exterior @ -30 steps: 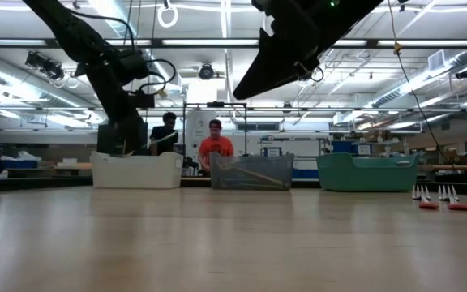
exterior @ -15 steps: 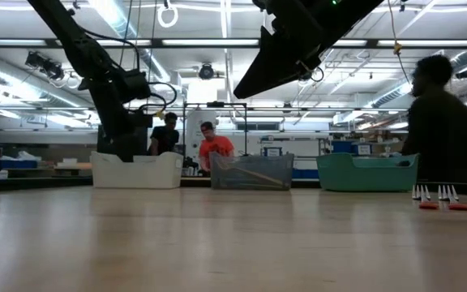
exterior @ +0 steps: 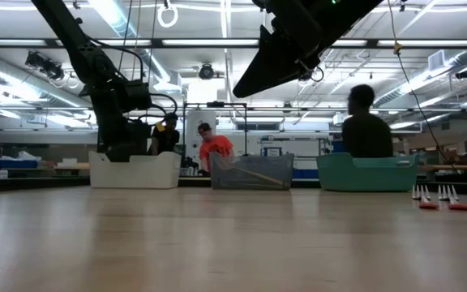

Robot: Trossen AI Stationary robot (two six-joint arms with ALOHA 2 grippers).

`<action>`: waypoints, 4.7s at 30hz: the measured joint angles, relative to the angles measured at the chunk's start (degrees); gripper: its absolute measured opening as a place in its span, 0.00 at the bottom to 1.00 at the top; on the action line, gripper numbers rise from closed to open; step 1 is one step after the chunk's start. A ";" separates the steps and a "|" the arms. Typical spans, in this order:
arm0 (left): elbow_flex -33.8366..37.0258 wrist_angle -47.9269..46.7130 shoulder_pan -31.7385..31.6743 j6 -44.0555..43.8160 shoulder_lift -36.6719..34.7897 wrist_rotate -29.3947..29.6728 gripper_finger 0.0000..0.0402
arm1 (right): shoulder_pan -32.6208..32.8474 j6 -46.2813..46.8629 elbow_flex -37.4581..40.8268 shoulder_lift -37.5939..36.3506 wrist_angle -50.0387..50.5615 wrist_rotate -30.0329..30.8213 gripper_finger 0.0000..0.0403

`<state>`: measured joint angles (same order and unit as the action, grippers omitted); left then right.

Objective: Sort silverware by color (type)
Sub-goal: Put the blue fork into the white bin, then put the right orange fork into the green bin

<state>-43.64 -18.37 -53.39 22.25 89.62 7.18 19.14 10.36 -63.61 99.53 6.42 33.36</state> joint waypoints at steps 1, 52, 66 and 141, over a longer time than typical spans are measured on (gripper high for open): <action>0.00 -0.04 0.00 -0.64 0.00 0.00 0.21 | 0.00 0.00 0.00 0.00 0.00 0.00 0.29; 0.00 9.92 34.99 -12.64 -16.65 -3.28 0.31 | -8.07 7.20 -0.02 -0.74 23.78 -1.71 0.29; -0.02 8.07 36.02 -9.61 -16.63 -6.08 0.31 | -12.40 13.75 -6.88 -2.10 49.73 -10.81 0.29; 0.02 -5.25 36.00 -15.73 -16.50 -15.85 0.31 | -5.91 -19.22 16.15 -2.56 47.57 -29.80 0.06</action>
<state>-43.62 -23.63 -17.39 6.52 73.12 -8.67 13.23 -8.86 -47.46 96.97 53.99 3.57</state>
